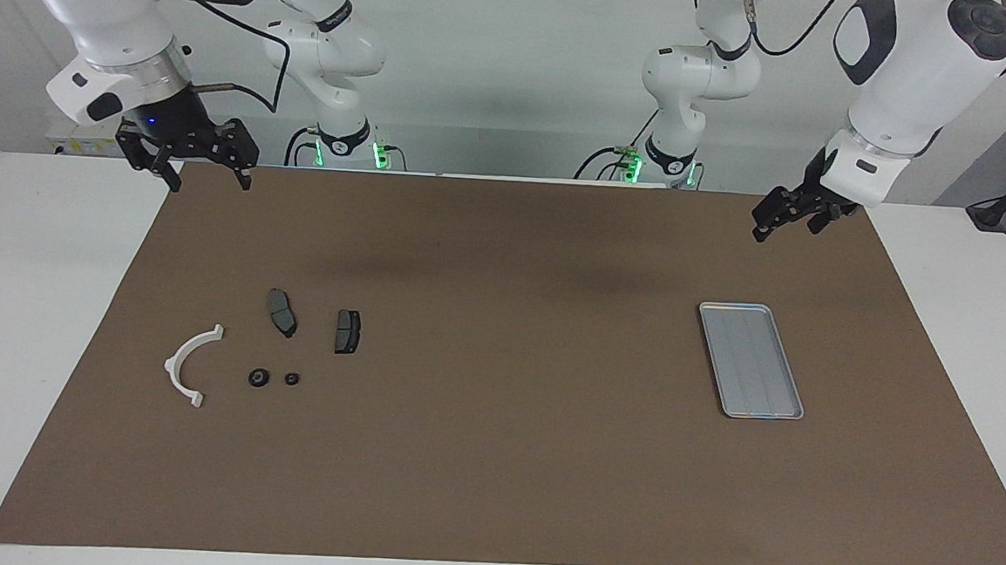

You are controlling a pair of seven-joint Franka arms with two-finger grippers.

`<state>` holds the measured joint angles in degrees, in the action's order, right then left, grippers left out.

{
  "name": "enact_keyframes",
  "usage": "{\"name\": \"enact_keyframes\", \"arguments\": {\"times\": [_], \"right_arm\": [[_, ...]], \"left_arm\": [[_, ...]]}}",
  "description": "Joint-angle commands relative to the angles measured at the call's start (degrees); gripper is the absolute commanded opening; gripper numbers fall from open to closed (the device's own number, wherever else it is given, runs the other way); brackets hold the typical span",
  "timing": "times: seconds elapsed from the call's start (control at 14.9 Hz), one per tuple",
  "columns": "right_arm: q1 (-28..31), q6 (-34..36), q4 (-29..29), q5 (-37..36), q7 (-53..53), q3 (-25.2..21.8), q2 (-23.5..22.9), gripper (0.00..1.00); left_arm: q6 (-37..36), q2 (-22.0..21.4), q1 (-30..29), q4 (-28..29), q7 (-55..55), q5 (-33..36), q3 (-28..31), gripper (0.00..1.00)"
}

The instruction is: Place bearing gear from tray to pile

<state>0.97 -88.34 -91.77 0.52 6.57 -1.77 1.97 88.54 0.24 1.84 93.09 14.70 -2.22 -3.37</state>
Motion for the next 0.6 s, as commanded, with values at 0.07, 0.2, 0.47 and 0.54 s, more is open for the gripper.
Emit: {"name": "enact_keyframes", "arguments": {"times": [0.07,0.2,0.47,0.54], "right_arm": [[0.79,-0.42,-1.49,-0.86,-0.85,0.63,1.54,1.00],[0.79,-0.78,-1.75,-0.87,-1.03,0.63,1.63,1.00],[1.05,-0.51,-2.10,-1.39,-1.29,0.63,2.07,1.00],[0.97,-0.43,-2.10,-2.00,-1.73,0.63,2.16,1.00]], "left_arm": [[-0.30,-1.47,-0.34,1.31,-0.29,-0.51,-0.15,1.00],[-0.30,-1.47,-0.34,1.31,-0.29,-0.51,-0.15,1.00],[-0.30,-1.47,-0.34,1.31,-0.29,-0.51,-0.15,1.00],[-0.30,-1.47,-0.34,1.31,-0.29,-0.51,-0.15,1.00]]}}
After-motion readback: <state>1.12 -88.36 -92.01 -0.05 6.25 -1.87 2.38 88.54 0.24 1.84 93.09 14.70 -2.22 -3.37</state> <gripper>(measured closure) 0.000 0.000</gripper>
